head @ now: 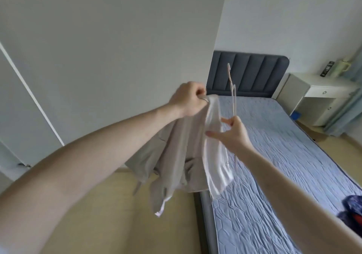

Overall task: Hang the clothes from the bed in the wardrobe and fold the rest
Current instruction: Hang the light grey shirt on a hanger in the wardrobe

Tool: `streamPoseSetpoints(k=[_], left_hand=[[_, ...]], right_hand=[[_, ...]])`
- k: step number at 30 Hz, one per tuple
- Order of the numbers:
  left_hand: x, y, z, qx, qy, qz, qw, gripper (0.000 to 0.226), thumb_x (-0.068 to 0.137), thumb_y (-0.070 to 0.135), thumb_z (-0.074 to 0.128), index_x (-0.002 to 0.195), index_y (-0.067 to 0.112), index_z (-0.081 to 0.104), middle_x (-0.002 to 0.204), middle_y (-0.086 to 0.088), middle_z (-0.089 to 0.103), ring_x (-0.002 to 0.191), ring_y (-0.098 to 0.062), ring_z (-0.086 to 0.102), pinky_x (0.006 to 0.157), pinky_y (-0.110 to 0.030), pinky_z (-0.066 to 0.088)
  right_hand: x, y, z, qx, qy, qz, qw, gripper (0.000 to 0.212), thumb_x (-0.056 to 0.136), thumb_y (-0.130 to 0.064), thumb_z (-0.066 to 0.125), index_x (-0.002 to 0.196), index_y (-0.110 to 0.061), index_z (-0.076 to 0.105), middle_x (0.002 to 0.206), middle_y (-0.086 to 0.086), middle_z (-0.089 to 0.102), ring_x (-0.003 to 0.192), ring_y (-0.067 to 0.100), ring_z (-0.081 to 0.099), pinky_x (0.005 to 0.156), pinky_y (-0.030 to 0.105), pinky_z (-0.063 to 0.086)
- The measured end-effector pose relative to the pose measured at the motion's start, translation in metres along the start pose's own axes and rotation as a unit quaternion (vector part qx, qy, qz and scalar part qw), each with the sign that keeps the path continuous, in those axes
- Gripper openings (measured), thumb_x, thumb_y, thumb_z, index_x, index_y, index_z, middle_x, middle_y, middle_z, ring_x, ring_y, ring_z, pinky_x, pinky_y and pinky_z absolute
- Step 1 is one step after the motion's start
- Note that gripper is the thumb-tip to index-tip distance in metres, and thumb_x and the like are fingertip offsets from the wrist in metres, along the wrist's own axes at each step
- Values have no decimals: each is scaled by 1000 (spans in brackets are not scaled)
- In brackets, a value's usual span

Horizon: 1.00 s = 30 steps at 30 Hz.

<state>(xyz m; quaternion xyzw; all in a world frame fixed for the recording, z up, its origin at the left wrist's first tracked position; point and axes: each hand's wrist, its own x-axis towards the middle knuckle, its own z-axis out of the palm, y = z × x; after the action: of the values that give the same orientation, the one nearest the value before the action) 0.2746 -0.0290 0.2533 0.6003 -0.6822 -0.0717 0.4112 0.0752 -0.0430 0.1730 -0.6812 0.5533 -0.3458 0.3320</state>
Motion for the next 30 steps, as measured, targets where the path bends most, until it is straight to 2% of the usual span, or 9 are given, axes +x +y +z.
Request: streamPoseSetpoints(k=[3,5,7,11,14,18,21,25,30], left_hand=[[3,15,22,-28,-18,-5,999,19,68,32,55,60,20,43,52,8,44,59,-19,41,55,-32,36],[2,-6,18,29,-20,-16,999,40,63,56,68,63,23,46,55,11,51,59,-18,48,54,-30,35],[-10,-46,9,149,-111,-29,982,67,48,85,72,70,24,54,63,12,58,64,-17,58,54,-29,40],[-76,-140,13,344,-289,-74,890,46,69,65,74,79,21,63,67,9,52,84,-26,70,64,-29,50],[-109,-190,7,344,-287,-173,877,38,83,63,58,79,25,57,90,2,67,90,-26,65,78,-34,47],[-100,-198,-9,80,-120,-341,929,17,94,37,66,83,23,66,104,-10,75,102,-31,68,74,-31,42],[-64,-151,-20,18,4,-252,968,15,84,26,61,73,16,61,74,-1,66,84,-30,65,66,-32,40],[-34,-68,-23,106,-40,-31,993,13,67,23,52,63,13,43,54,0,47,60,-27,44,57,-33,39],[-19,-18,-11,89,-48,33,994,12,66,17,58,60,19,47,55,2,50,61,-26,46,53,-31,35]], right_hand=[[0,-13,18,93,21,36,995,43,75,-23,87,85,-10,47,80,4,55,67,19,56,51,42,53],[7,-13,12,185,46,59,980,28,87,-7,69,77,-13,43,73,8,51,63,23,56,43,32,52],[12,-9,2,225,73,64,970,27,89,-1,57,74,-15,40,70,7,45,64,22,51,45,29,53],[22,-3,-10,215,100,34,971,27,85,-2,55,68,-17,40,65,1,40,57,15,46,45,28,51],[29,12,-18,180,110,37,977,25,84,-4,56,67,-16,41,62,0,42,50,13,49,44,30,51],[27,49,-19,29,69,88,993,20,89,-7,55,75,-15,44,71,8,53,50,25,60,45,33,53],[17,60,-9,-78,10,127,989,17,85,-15,65,83,-14,48,87,4,64,41,17,62,43,26,47],[5,32,19,-26,-60,45,997,50,75,-28,90,95,-13,46,104,-30,61,35,6,50,38,21,41],[7,-12,28,96,-62,12,993,29,80,-5,61,81,-19,36,58,-18,53,45,13,42,42,28,41]])
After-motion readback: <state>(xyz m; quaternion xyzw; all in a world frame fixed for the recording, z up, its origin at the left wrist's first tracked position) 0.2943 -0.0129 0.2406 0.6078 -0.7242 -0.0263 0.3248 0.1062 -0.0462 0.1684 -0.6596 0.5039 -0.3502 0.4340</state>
